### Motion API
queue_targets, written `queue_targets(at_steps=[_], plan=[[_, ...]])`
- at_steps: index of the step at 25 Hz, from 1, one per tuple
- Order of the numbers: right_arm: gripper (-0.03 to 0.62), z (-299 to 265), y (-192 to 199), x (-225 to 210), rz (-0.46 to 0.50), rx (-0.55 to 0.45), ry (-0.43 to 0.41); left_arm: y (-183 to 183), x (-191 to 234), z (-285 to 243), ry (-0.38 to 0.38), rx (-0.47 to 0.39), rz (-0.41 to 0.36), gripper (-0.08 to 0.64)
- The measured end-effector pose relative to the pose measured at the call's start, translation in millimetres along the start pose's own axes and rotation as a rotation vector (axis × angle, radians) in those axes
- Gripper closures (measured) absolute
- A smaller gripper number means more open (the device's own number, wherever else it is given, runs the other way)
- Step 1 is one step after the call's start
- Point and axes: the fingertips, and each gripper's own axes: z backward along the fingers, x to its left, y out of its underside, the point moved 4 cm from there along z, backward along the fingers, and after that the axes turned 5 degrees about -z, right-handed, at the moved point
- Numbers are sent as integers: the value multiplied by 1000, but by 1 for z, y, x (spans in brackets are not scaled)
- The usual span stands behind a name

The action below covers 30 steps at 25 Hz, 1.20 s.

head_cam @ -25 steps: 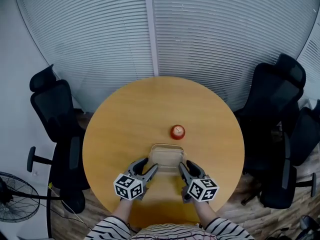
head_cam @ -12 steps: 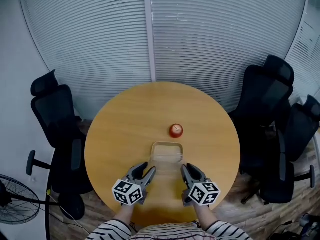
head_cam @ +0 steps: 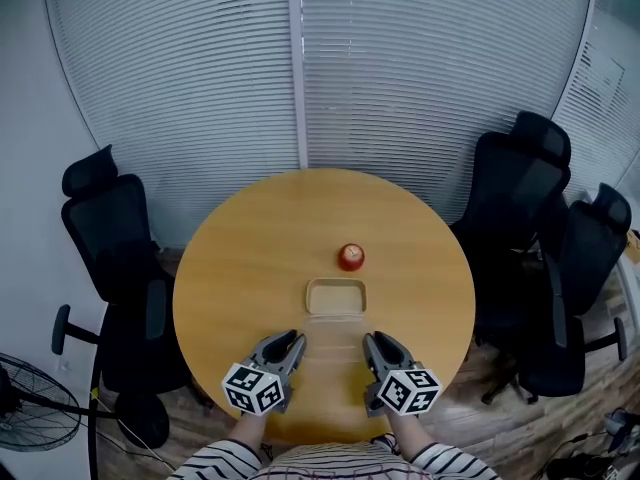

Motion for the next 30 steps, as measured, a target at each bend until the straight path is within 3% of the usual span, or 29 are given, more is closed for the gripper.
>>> queue_targets(at_steps=[14, 30], plan=[[508, 44, 25, 15, 2, 6, 47, 16, -27, 34, 50, 18, 23, 483], [522, 59, 41, 21, 0, 31, 64, 26, -34, 52, 35, 26, 43, 508]])
